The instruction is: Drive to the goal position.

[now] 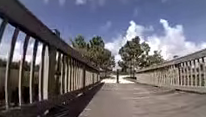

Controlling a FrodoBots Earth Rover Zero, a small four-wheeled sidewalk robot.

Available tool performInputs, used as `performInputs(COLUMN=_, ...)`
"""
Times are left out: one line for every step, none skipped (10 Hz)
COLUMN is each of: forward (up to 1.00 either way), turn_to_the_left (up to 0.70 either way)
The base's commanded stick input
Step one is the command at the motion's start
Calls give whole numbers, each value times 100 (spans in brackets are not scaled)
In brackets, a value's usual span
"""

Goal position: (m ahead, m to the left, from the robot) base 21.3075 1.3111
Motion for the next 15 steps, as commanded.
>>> performInputs(forward=85, turn_to_the_left=0)
performInputs(forward=85, turn_to_the_left=0)
performInputs(forward=85, turn_to_the_left=0)
performInputs(forward=85, turn_to_the_left=0)
performInputs(forward=85, turn_to_the_left=0)
performInputs(forward=85, turn_to_the_left=0)
performInputs(forward=85, turn_to_the_left=0)
performInputs(forward=85, turn_to_the_left=0)
performInputs(forward=85, turn_to_the_left=0)
performInputs(forward=85, turn_to_the_left=0)
performInputs(forward=85, turn_to_the_left=0)
performInputs(forward=85, turn_to_the_left=0)
performInputs(forward=85, turn_to_the_left=0)
performInputs(forward=85, turn_to_the_left=0)
performInputs(forward=85, turn_to_the_left=0)
